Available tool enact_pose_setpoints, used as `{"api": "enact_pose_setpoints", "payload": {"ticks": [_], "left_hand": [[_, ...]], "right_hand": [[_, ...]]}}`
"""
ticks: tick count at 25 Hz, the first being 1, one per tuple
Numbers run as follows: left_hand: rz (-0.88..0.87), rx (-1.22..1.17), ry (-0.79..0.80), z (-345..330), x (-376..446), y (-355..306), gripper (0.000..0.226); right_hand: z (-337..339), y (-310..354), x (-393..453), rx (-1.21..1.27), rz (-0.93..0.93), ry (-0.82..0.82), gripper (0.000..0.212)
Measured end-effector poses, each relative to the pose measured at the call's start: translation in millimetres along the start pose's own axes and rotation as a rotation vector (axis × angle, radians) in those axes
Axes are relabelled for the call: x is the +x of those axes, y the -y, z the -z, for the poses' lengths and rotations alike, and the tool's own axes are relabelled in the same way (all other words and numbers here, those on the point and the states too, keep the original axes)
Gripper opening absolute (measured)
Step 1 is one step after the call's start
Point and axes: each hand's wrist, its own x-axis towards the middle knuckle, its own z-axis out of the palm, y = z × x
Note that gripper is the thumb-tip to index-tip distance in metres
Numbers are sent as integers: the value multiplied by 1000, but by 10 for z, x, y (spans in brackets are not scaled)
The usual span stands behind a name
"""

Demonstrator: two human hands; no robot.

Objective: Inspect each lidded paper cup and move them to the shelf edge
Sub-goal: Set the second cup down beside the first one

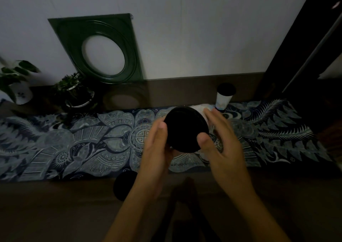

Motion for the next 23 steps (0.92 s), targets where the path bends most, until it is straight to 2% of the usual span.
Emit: {"api": "enact_pose_setpoints", "payload": {"ticks": [5, 9, 12, 15, 19, 23], "left_hand": [[87, -19, 22, 118, -27, 261, 43], [171, -27, 0, 247, -118, 642, 44], [227, 1, -70, 389, -204, 1010, 33], [311, -26, -126, 547, -312, 1383, 29], [418, -1, -187, 708, -381, 1700, 31], [500, 27, -212, 762, -393, 1860, 21]], "right_hand": [[42, -263, -33, 270, -148, 33, 53], [33, -629, -186, 348, -356, 29, 68], [-17, -959, -323, 404, -524, 42, 49], [-136, -1256, -466, 442, -646, 64, 48], [-255, -1603, -635, 455, -743, 74, 46], [-311, -1898, -730, 471, -810, 85, 29]]}}
